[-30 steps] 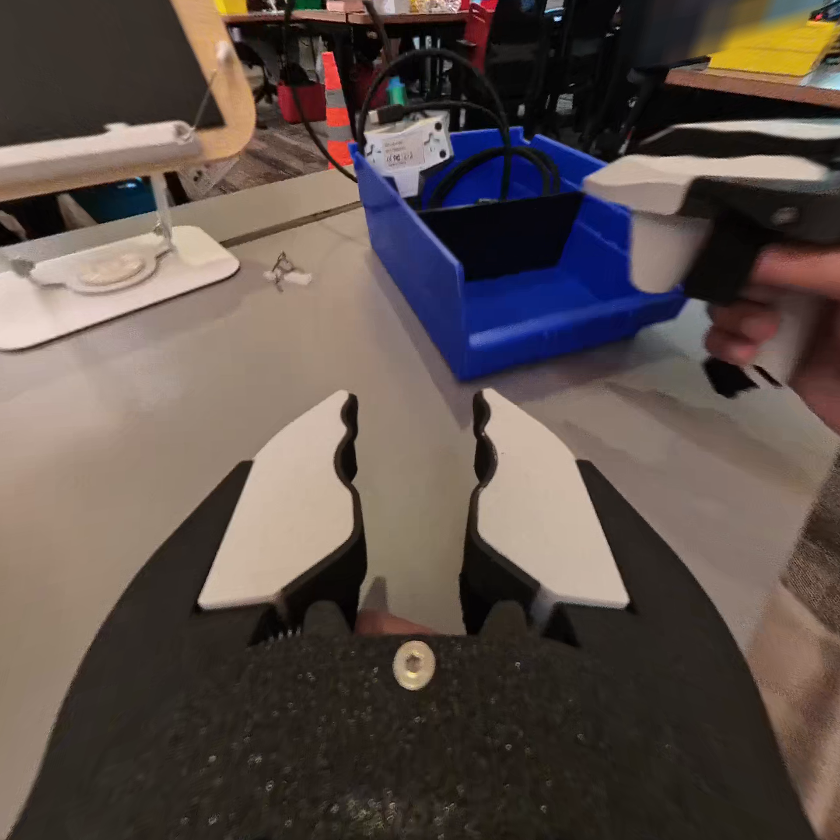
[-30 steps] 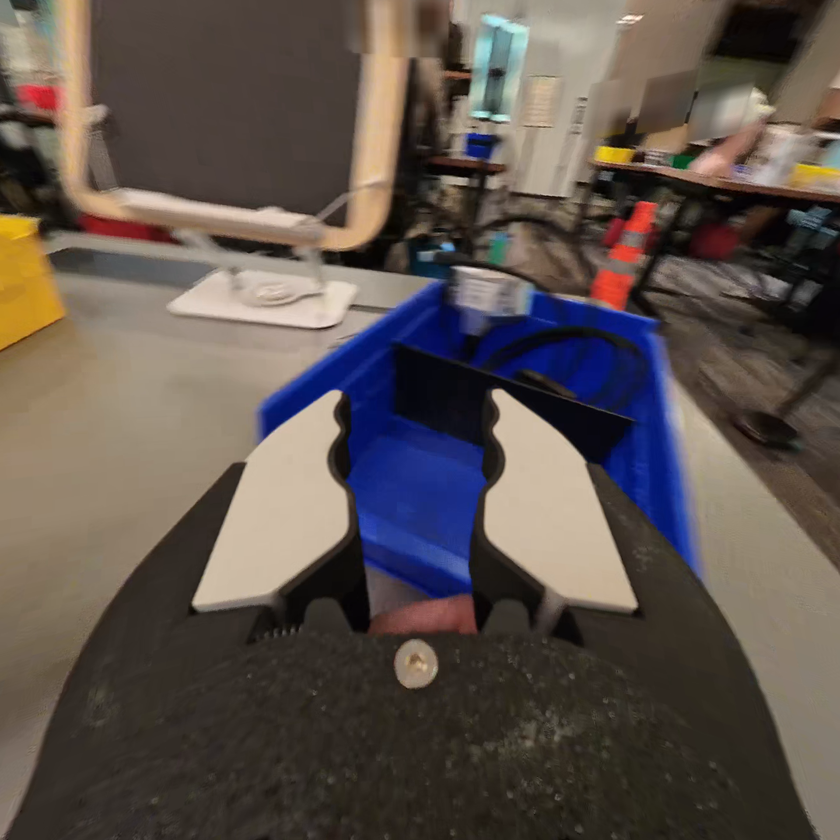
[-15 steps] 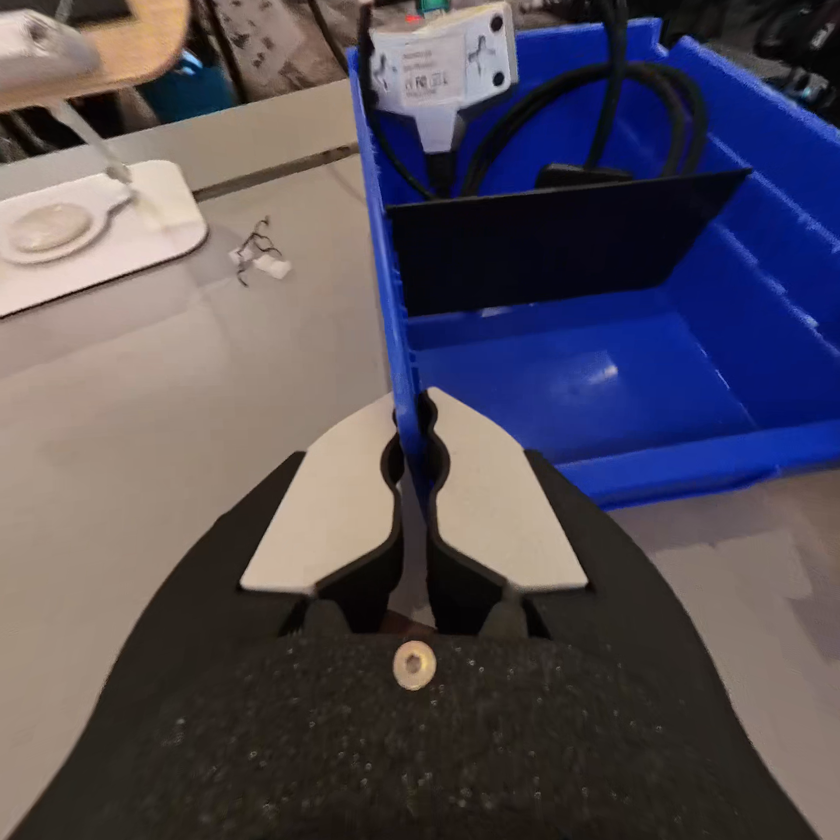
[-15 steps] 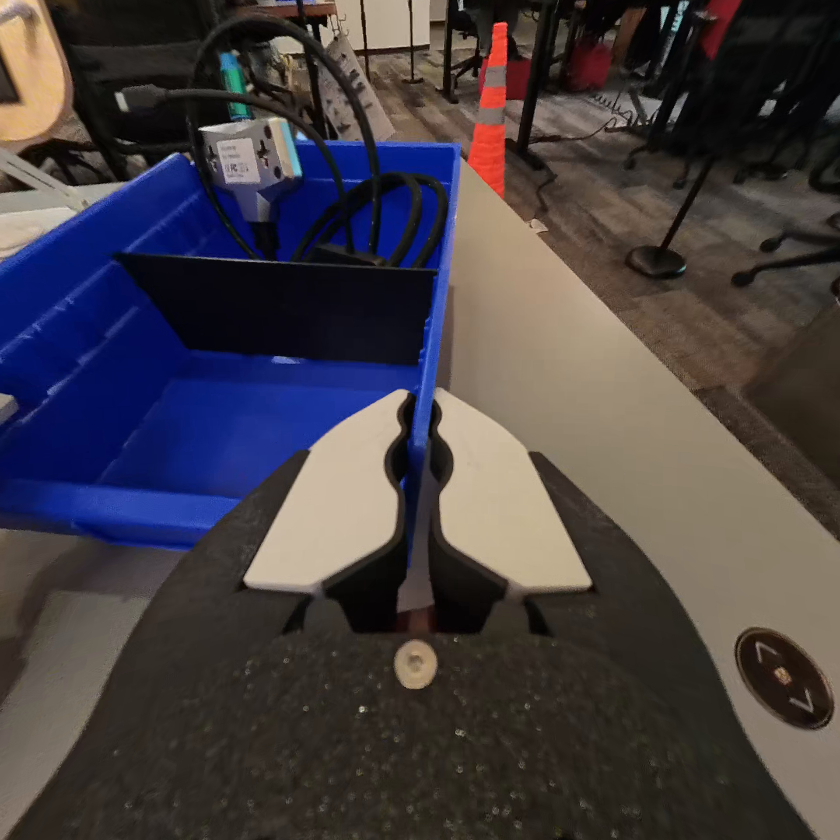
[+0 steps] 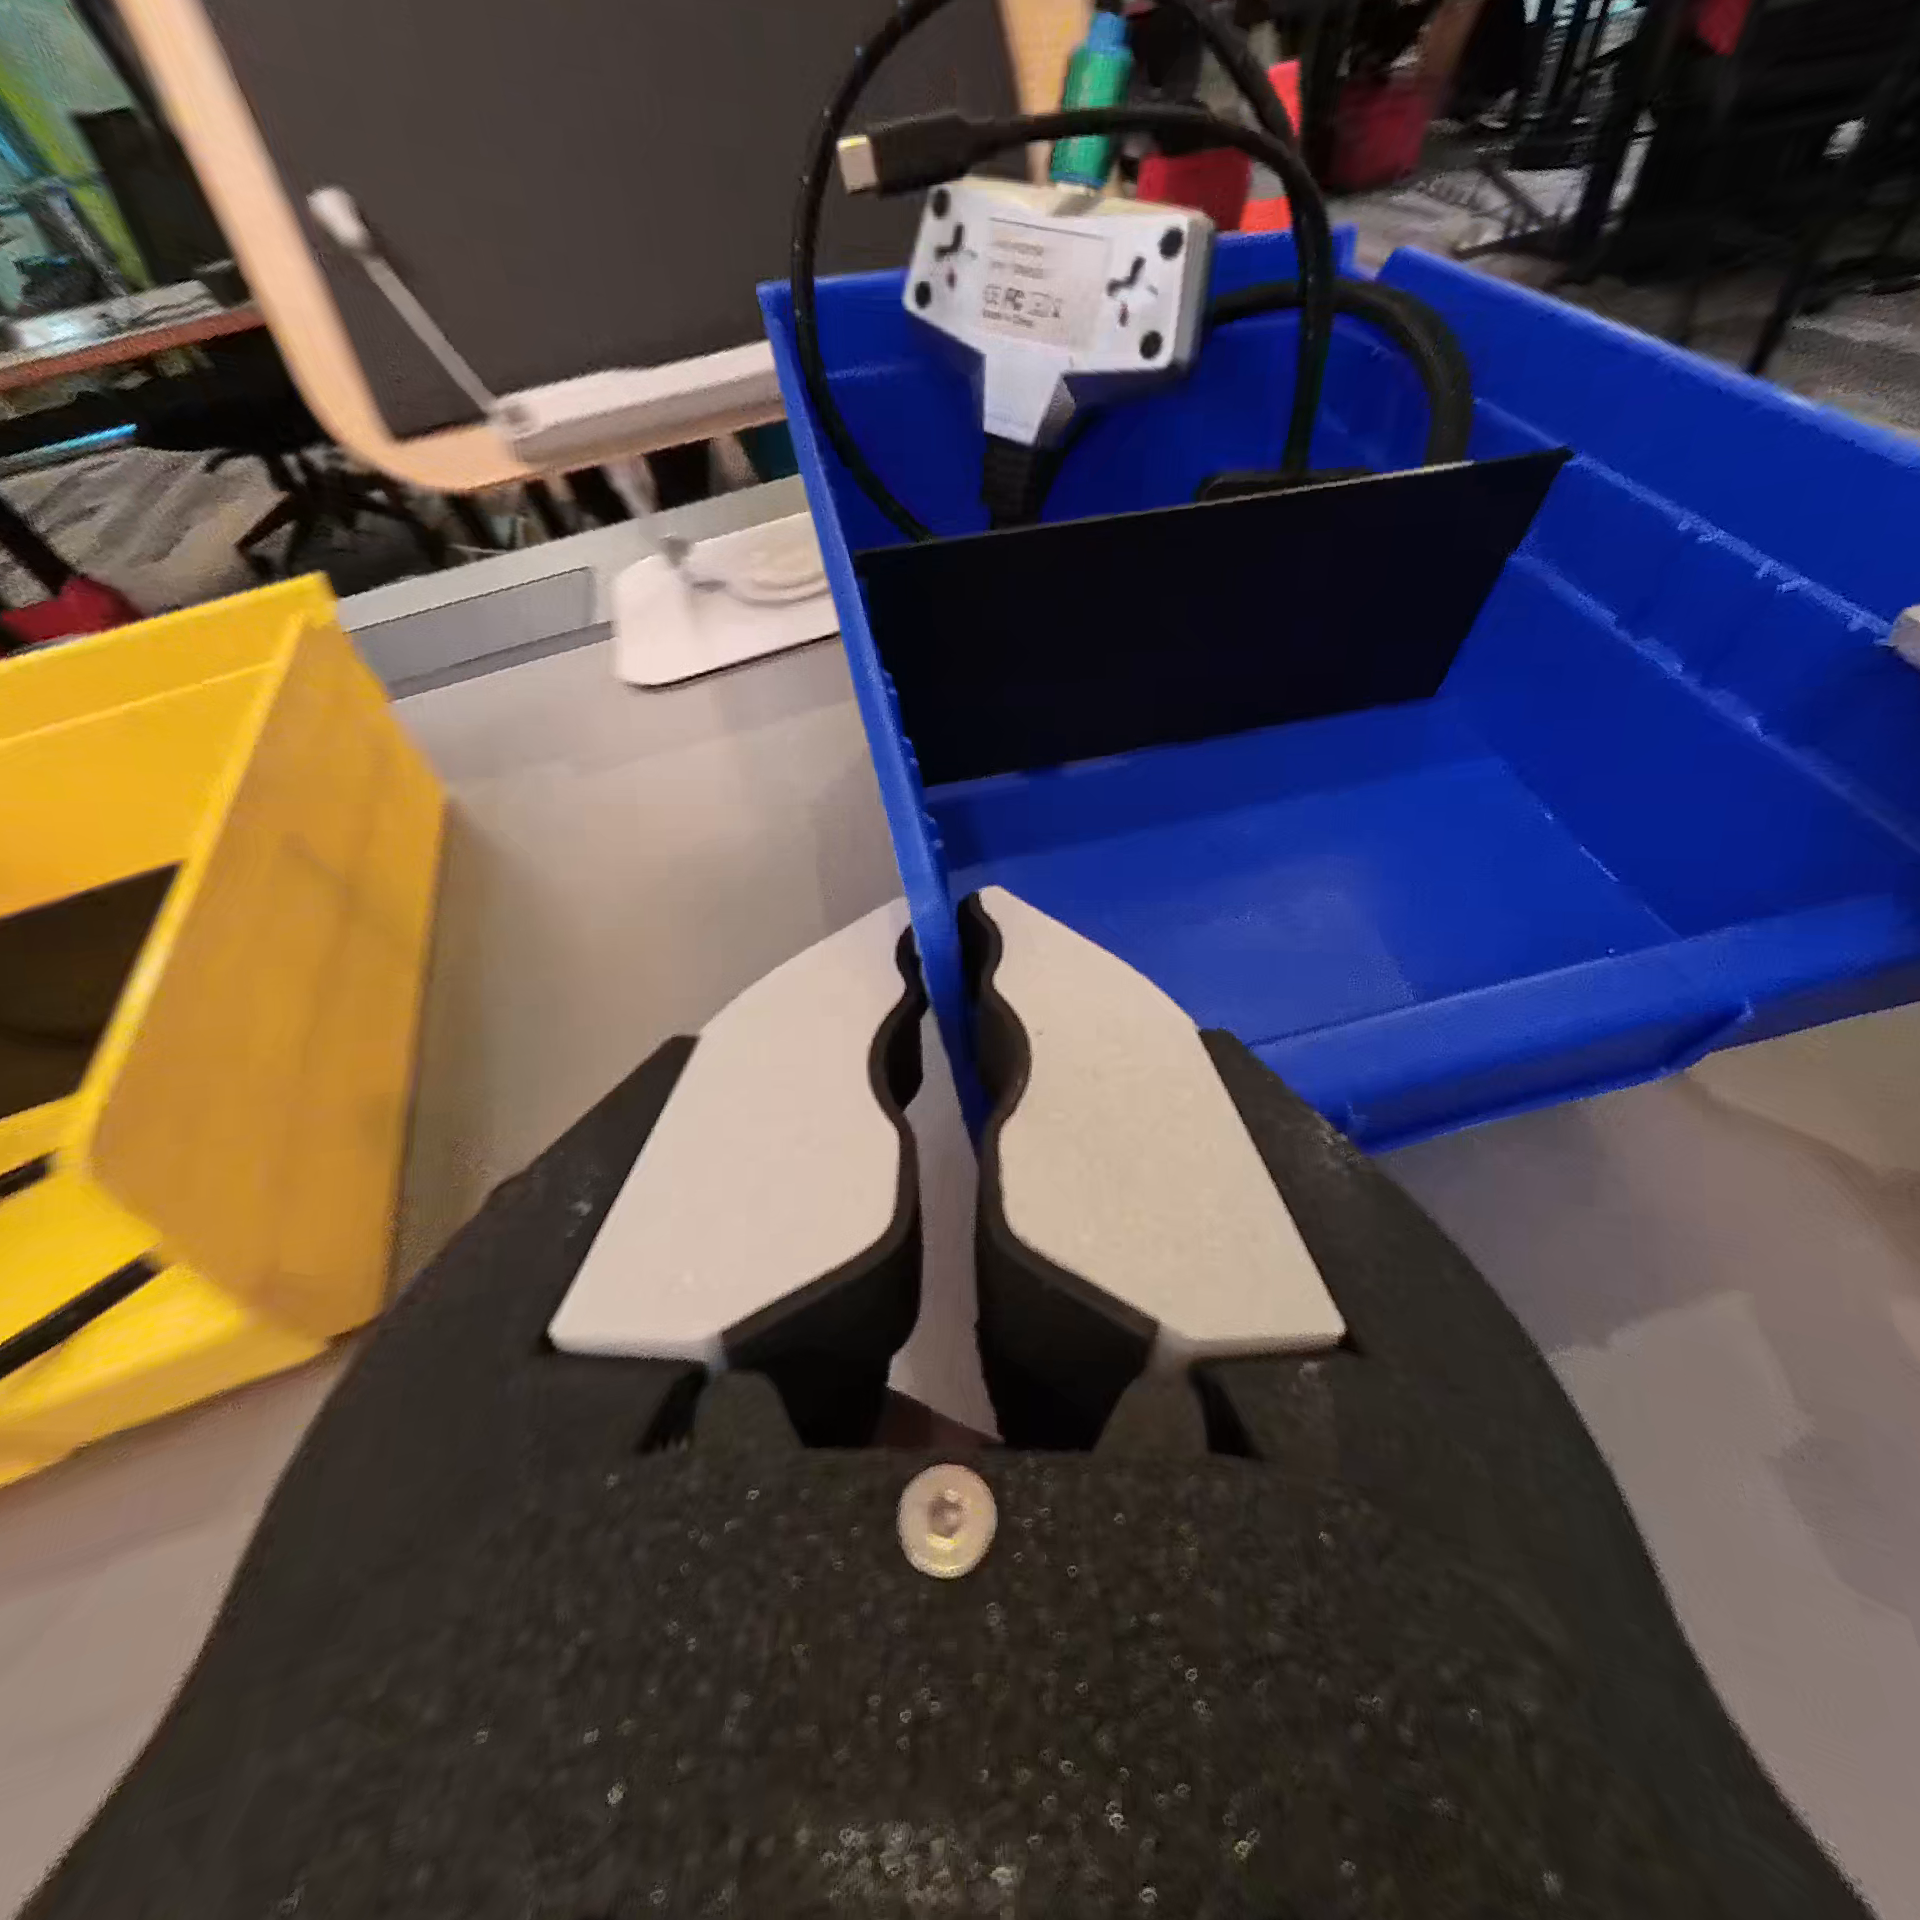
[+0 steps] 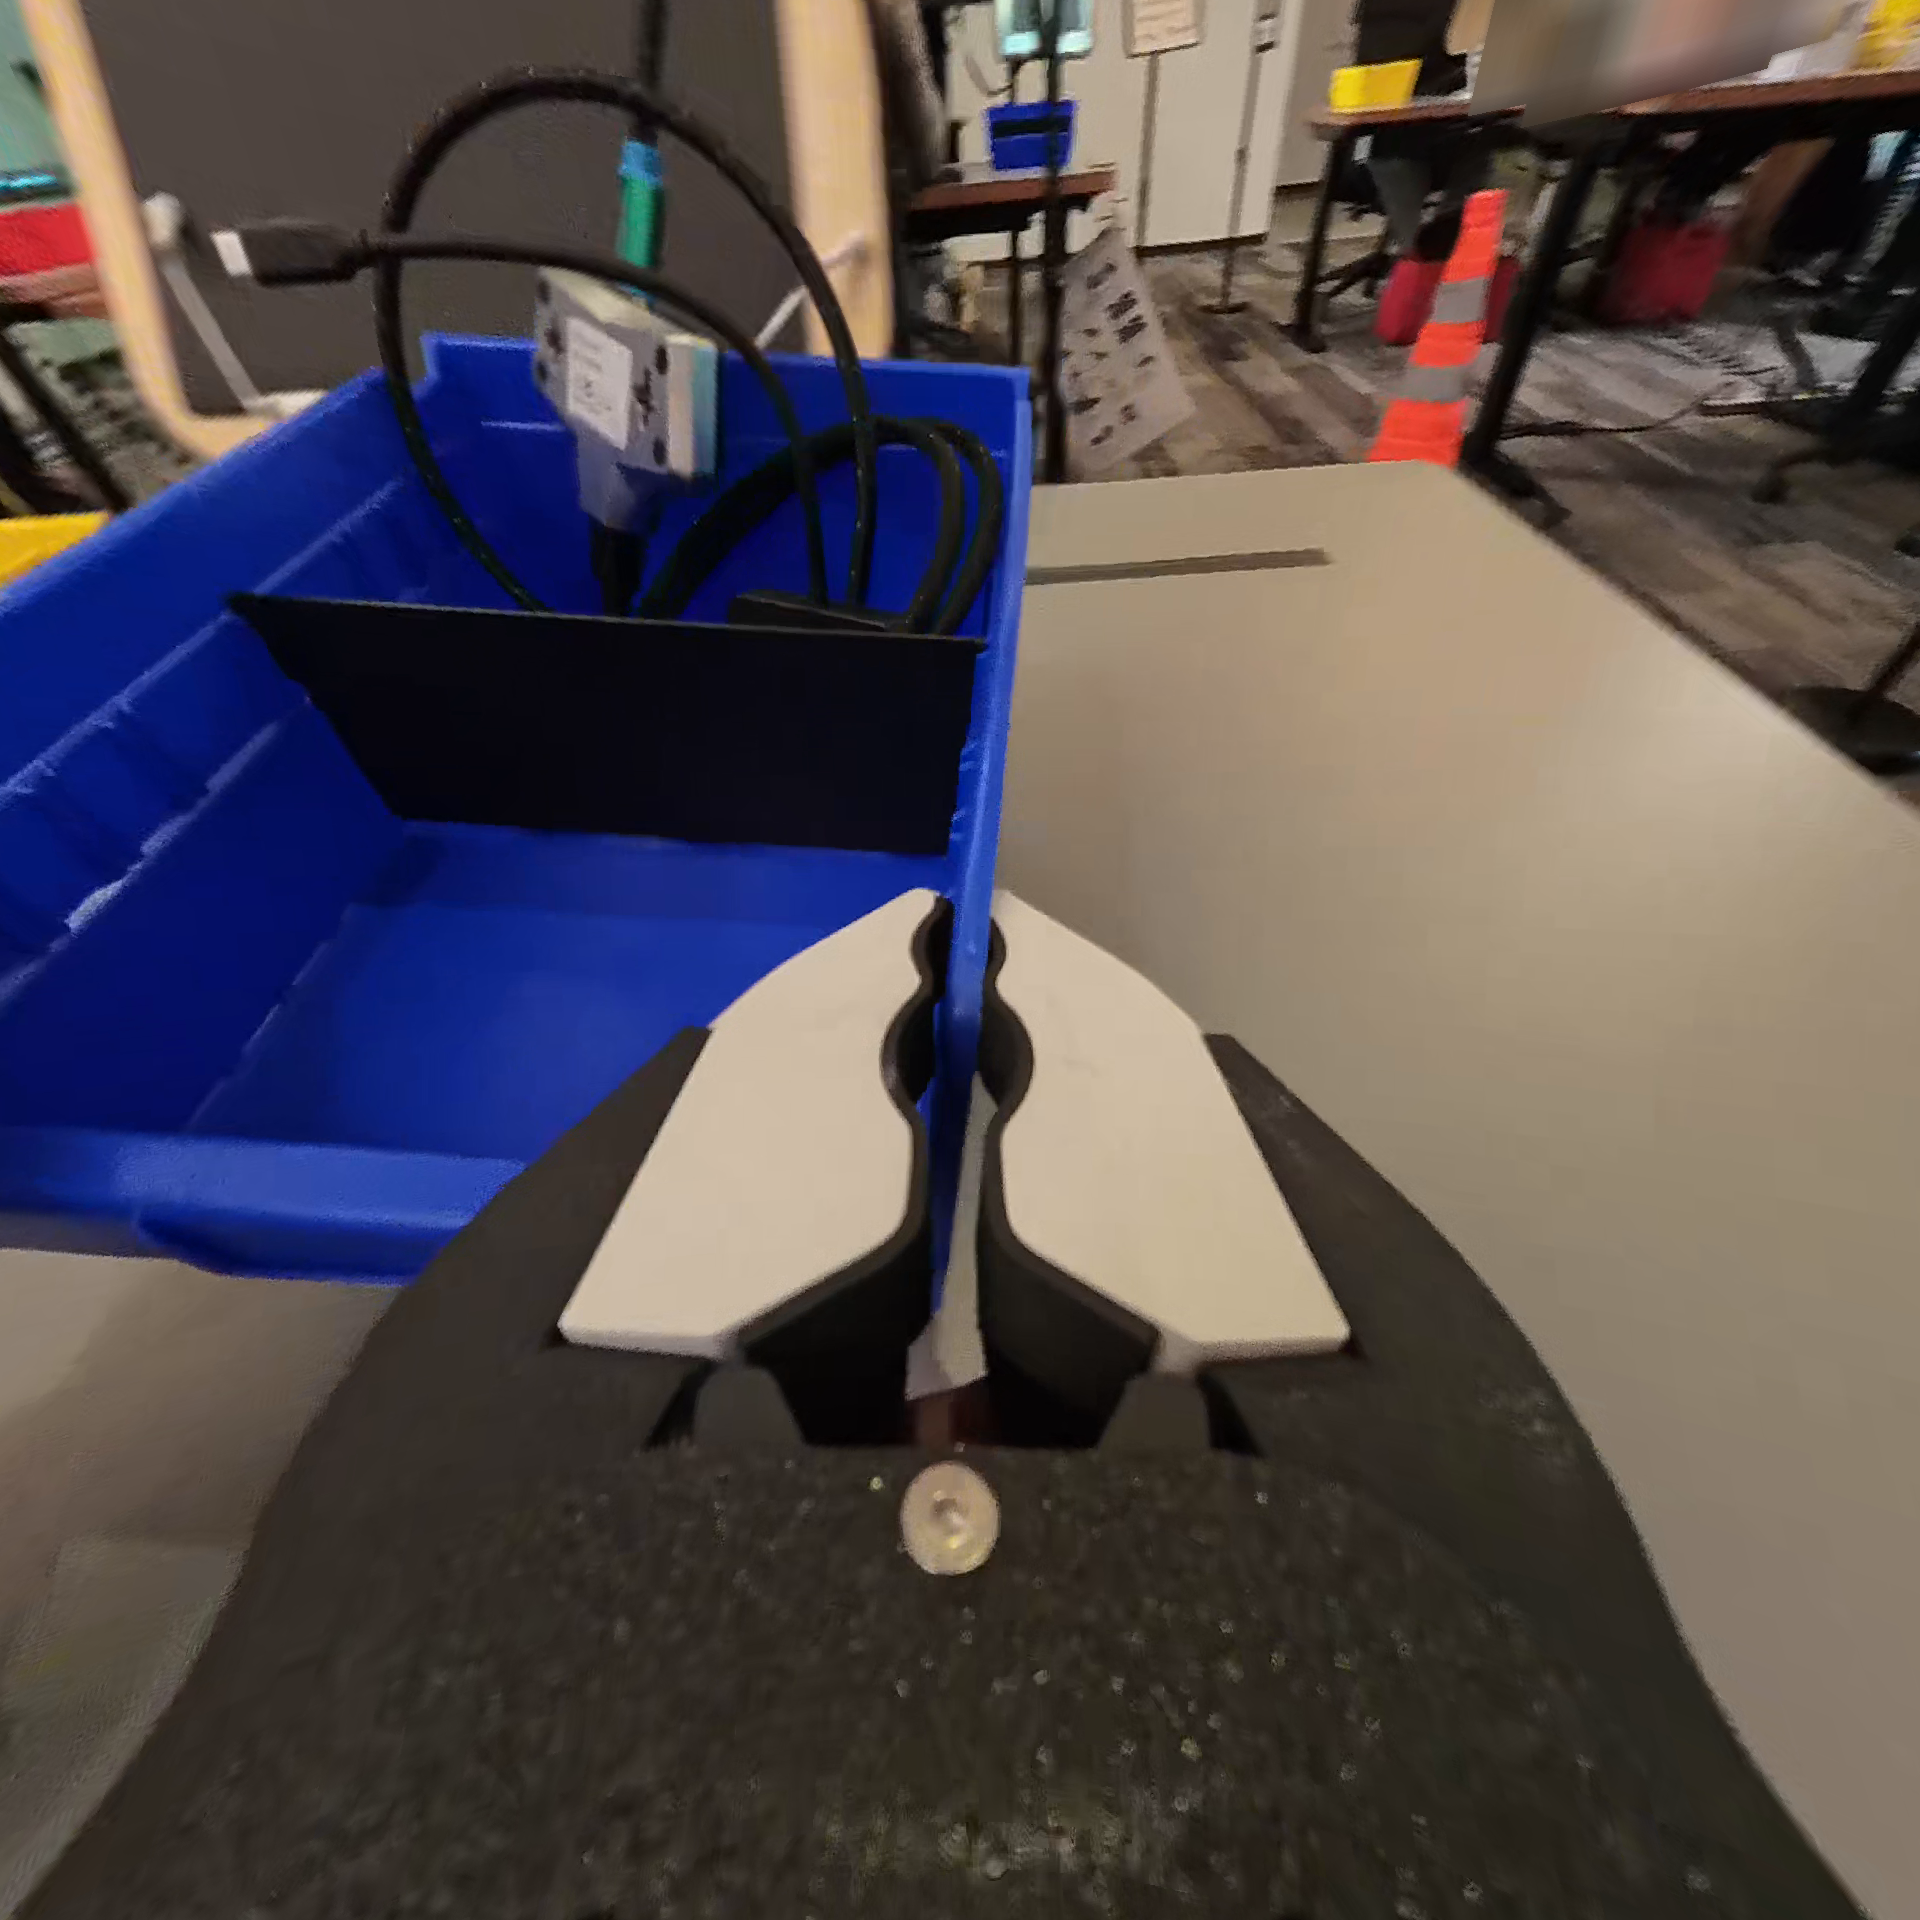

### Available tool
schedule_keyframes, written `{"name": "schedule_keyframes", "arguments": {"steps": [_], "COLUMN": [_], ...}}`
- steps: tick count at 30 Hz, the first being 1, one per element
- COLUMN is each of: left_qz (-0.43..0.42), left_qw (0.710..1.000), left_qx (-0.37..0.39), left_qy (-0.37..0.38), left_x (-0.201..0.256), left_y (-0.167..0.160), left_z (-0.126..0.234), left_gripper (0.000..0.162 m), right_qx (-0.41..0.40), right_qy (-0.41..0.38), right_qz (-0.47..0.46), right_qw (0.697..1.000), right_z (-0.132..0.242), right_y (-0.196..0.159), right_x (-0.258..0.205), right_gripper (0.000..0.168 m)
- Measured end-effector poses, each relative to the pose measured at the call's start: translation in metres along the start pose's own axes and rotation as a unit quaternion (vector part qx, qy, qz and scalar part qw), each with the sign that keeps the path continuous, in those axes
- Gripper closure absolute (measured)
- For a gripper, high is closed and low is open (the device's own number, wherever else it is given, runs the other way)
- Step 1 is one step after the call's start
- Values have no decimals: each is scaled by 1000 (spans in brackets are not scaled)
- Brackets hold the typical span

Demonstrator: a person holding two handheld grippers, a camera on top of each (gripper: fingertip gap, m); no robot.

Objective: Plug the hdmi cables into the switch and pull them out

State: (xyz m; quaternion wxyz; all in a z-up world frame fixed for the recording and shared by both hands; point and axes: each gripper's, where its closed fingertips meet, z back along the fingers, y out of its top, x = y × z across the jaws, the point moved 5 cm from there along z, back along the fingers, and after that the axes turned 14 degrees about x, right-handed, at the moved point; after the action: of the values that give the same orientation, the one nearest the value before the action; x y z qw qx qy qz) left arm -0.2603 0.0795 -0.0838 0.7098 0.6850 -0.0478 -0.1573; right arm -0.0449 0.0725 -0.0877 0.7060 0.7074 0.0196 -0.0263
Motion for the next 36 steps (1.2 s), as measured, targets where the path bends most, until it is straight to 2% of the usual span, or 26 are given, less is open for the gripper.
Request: {"name": "schedule_keyframes", "arguments": {"steps": [6,11,13,15,18,21,23,25,28,31,34,35,36], "left_qz": [5,0,30,68,111,150,166,158,127,146,168,153,137], "left_qw": [998,996,996,996,993,988,986,986,979,977,978,980,981], "left_qx": [-28,-66,-71,-56,-4,21,12,-1,-62,-85,-75,-84,-98], "left_qy": [53,52,35,9,-27,-23,1,60,145,130,94,93,92], "left_x": [-58,-68,-69,-69,-79,-111,-149,-204,-289,-334,-351,-355,-356], "left_y": [-31,-53,-51,-41,-19,-9,-16,-30,-60,-78,-80,-83,-88], "left_z": [15,9,11,18,43,80,103,121,137,124,89,77,66], "left_gripper": [158,155,154,144,134,133,133,132,111,101,108,115,129], "right_qx": [-33,-33,-35,-41,-17,25,38,50,67,47,-13,-37,-59], "right_qy": [59,72,87,127,145,164,159,157,185,287,373,387,391], "right_qz": [21,49,49,43,61,76,72,69,89,82,52,41,31], "right_qw": [997,996,994,990,987,983,984,984,976,953,926,921,918], "right_z": [-23,-33,-34,-30,-13,3,8,14,31,56,69,68,64], "right_y": [-24,-34,-34,-34,-28,-17,-11,-3,7,2,-20,-28,-34], "right_x": [-69,-81,-80,-82,-72,-62,-57,-61,-96,-163,-230,-249,-266], "right_gripper": [167,166,165,154,152,151,153,152,150,150,149,146,139]}}
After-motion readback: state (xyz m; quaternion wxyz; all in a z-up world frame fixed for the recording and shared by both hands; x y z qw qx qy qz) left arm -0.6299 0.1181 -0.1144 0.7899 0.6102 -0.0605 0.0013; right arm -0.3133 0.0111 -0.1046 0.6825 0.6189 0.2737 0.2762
